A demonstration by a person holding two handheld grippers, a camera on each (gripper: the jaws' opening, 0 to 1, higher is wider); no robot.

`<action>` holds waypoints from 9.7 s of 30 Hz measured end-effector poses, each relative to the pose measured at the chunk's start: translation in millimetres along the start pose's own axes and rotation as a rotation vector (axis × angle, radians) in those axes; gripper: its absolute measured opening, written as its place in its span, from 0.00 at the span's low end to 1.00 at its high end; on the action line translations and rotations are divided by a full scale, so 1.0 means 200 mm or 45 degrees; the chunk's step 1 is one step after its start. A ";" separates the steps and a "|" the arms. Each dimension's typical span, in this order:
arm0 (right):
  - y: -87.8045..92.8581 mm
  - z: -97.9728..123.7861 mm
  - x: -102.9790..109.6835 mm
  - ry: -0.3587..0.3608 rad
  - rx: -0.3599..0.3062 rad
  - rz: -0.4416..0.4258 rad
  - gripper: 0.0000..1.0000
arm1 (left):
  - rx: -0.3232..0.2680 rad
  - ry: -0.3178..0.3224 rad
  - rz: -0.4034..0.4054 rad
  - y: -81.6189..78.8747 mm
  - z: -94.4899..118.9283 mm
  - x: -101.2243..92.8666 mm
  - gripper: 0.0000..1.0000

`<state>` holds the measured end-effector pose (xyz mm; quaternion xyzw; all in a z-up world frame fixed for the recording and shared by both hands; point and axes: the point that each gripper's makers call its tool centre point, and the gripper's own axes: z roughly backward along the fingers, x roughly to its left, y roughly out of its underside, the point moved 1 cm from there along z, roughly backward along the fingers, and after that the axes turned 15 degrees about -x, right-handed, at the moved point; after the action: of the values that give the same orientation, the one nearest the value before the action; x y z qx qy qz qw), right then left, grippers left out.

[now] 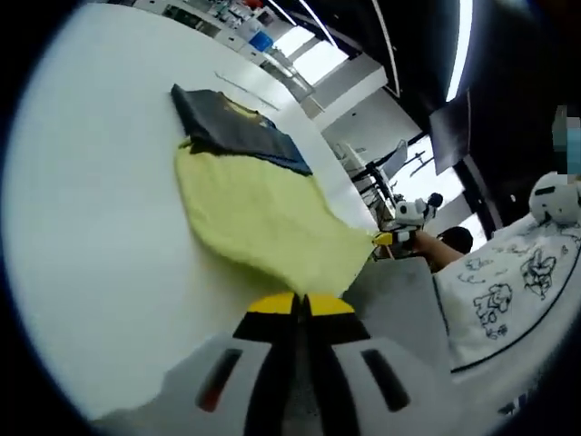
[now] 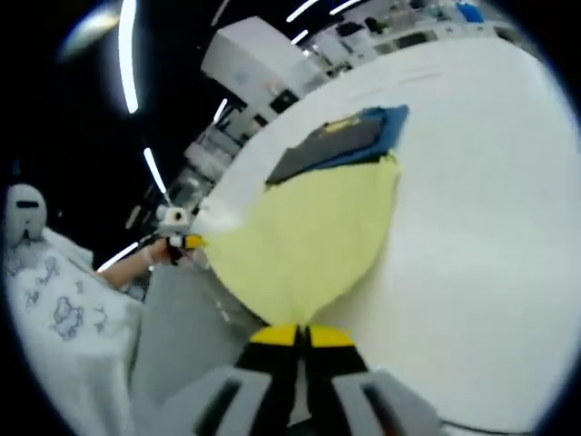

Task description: Fold the garment on the visible template until the final outline fits inside the template.

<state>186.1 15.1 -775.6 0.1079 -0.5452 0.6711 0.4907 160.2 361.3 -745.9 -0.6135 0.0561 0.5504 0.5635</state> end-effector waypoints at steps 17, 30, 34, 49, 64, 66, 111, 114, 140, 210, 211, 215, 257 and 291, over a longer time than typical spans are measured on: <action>-0.77 -0.16 0.00 -0.084 -0.398 0.070 0.00 | -0.279 0.047 -0.045 -0.59 -0.19 0.04 0.00; -1.14 -0.39 -0.24 0.051 -0.447 0.138 0.00 | -0.371 -0.080 -0.104 -0.92 -0.46 0.27 0.00; -1.20 -0.44 -0.32 0.089 -0.449 0.153 0.00 | -0.384 -0.122 -0.099 -0.99 -0.53 0.36 0.00; -1.32 -0.64 -0.54 0.173 -0.495 0.070 0.00 | -0.418 -0.274 -0.037 -1.08 -0.70 0.62 0.00; -1.22 -0.78 -0.72 0.236 -0.432 0.028 0.00 | -0.346 -0.419 0.014 -0.98 -0.81 0.87 0.00; -1.22 -0.80 -0.74 0.246 -0.429 0.031 0.00 | -0.346 -0.428 0.020 -0.97 -0.82 0.89 0.00; -1.06 -0.81 -0.61 0.069 -0.283 0.423 0.96 | -0.055 -0.064 -0.453 -0.79 -0.80 0.60 0.89; -1.02 -0.82 -0.57 0.036 -0.247 0.450 0.99 | -0.046 -0.025 -0.451 -0.77 -0.80 0.55 0.98; -0.95 -0.99 -0.54 -0.025 -0.146 0.479 0.98 | 0.015 -0.019 -0.393 -0.71 -0.94 0.65 0.95; -0.60 -0.55 -0.50 0.102 -0.162 0.552 0.51 | -0.209 -0.194 -0.313 -0.46 -0.49 0.64 0.58; -0.59 -0.55 -0.49 0.102 -0.162 0.551 0.48 | -0.210 -0.193 -0.307 -0.46 -0.49 0.64 0.56; -0.55 -0.56 -0.52 0.107 -0.137 0.530 0.35 | -0.198 -0.202 -0.296 -0.42 -0.48 0.66 0.46; -0.36 -0.41 -0.46 0.123 -0.094 0.433 0.00 | -0.137 -0.213 -0.235 -0.23 -0.32 0.58 0.00; -0.09 -0.27 -0.35 0.132 -0.102 0.306 0.00 | -0.120 -0.238 -0.238 -0.03 -0.18 0.50 0.00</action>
<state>255.5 21.2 -833.0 -0.0128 -0.5544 0.7074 0.4383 226.1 391.7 -825.0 -0.5880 -0.0799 0.5523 0.5856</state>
